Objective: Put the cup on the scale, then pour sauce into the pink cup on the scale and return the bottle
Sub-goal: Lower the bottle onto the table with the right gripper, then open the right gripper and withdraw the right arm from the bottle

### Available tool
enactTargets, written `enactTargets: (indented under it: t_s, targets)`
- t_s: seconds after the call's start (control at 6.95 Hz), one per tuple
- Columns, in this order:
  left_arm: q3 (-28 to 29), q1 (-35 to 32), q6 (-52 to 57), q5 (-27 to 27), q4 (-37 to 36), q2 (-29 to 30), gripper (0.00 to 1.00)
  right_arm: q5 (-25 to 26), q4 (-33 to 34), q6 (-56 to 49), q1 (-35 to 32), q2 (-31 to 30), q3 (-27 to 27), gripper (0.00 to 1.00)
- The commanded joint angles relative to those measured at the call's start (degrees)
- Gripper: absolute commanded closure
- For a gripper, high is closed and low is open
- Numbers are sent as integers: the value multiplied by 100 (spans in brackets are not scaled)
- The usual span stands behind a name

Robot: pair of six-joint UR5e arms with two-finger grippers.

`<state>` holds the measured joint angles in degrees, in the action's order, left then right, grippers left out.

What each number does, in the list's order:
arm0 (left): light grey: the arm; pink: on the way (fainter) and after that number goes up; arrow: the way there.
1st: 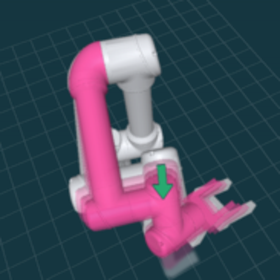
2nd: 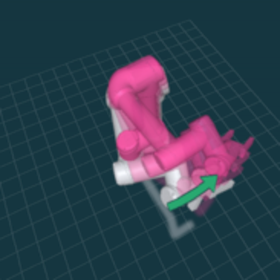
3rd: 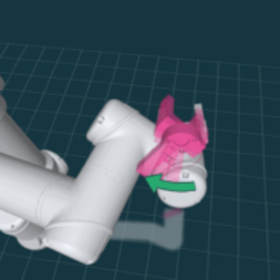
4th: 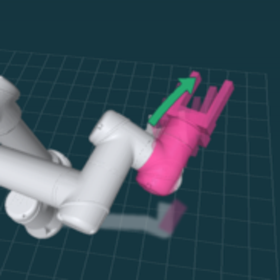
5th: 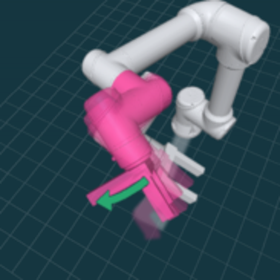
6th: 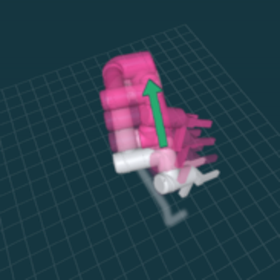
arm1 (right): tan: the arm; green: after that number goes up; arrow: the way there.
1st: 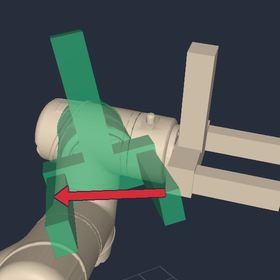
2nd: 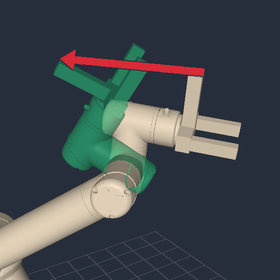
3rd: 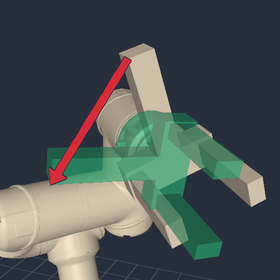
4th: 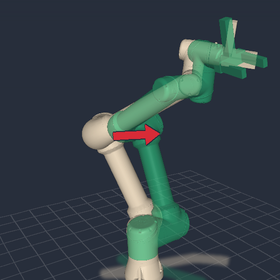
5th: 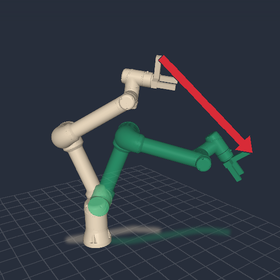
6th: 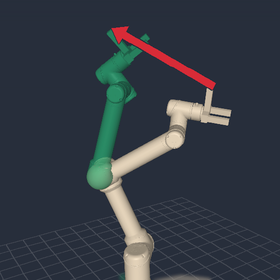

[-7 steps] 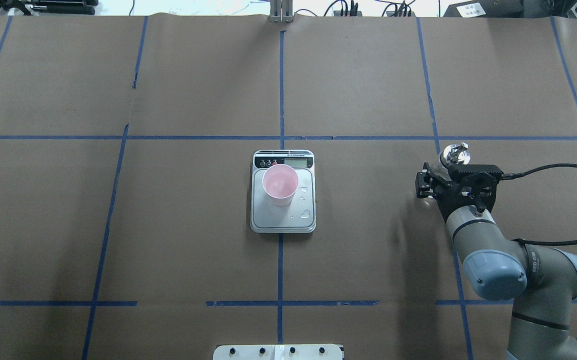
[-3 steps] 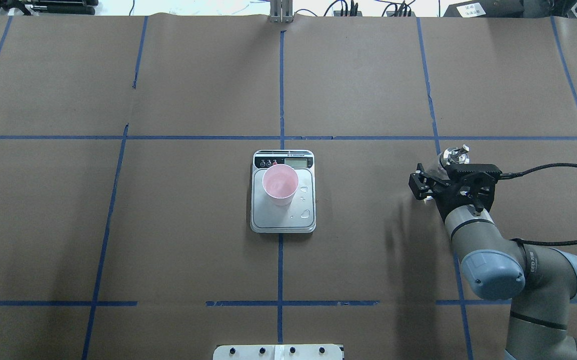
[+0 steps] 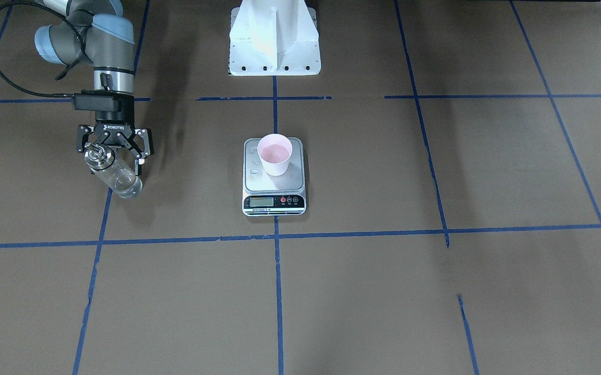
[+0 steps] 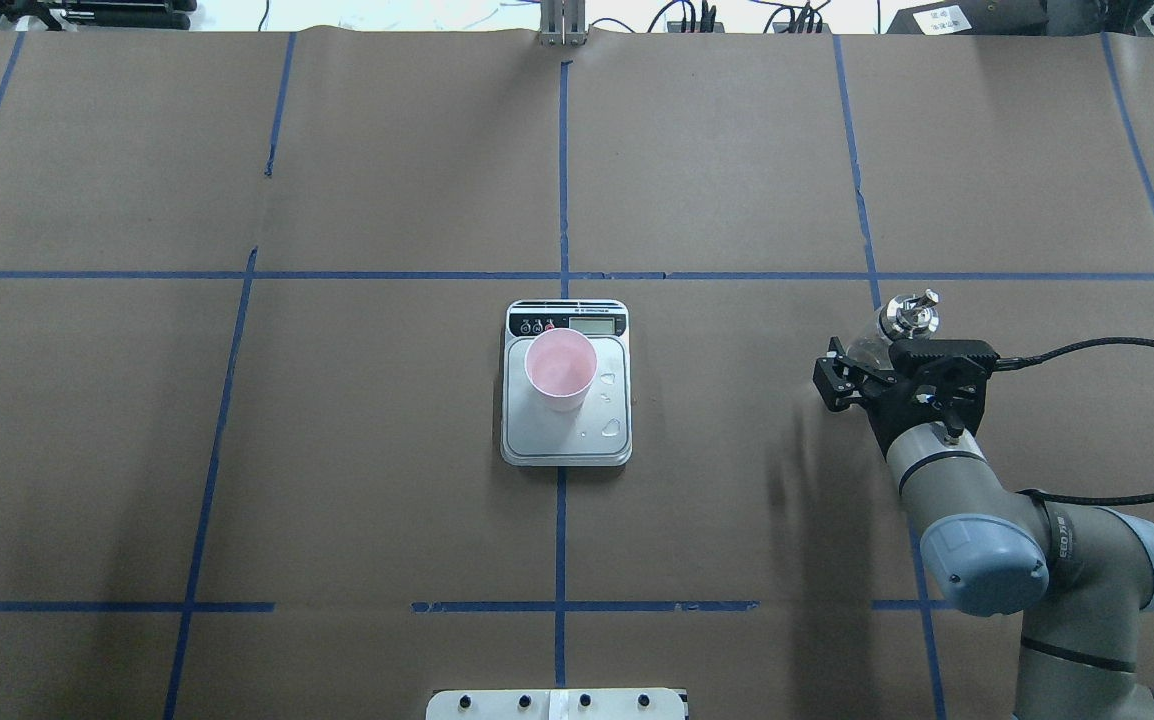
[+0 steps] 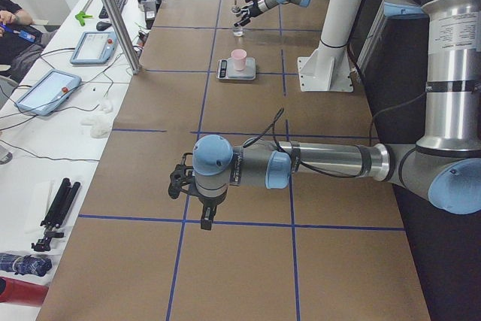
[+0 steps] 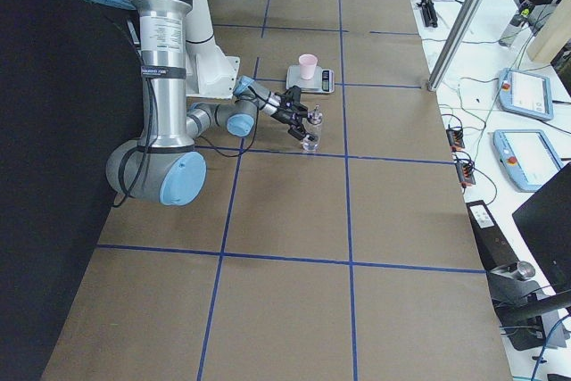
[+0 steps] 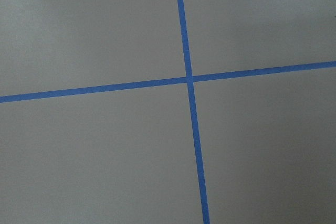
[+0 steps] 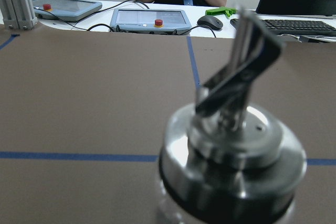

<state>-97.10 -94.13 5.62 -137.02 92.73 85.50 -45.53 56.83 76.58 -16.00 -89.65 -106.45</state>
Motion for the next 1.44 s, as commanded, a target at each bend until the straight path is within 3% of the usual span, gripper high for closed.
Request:
enactTargets:
  t_s: [0.0, 0.29, 0.58, 0.86, 1.01, 1.3]
  targets:
    - [-2, 0, 0, 0, 0, 2, 0, 62, 4, 24, 342, -104, -16, 0]
    - [7, 9, 0, 0, 0, 2, 0, 10, 4, 6, 510, -411, -155, 0]
    - [7, 9, 9, 0, 0, -7, 0, -322, 4, -186, 502, -1208, -856, 0]
    - [-2, 9, 9, 0, 0, -7, 0, -499, -153, -904, 336, -1572, -1009, 0]
    - [-2, 9, 9, 0, 0, -7, 0, -1109, -581, -1587, -205, -1669, -870, 0]
    - [-2, 9, 9, 0, 0, -7, 0, -2181, -1713, -2791, -1338, -1723, -91, 0]
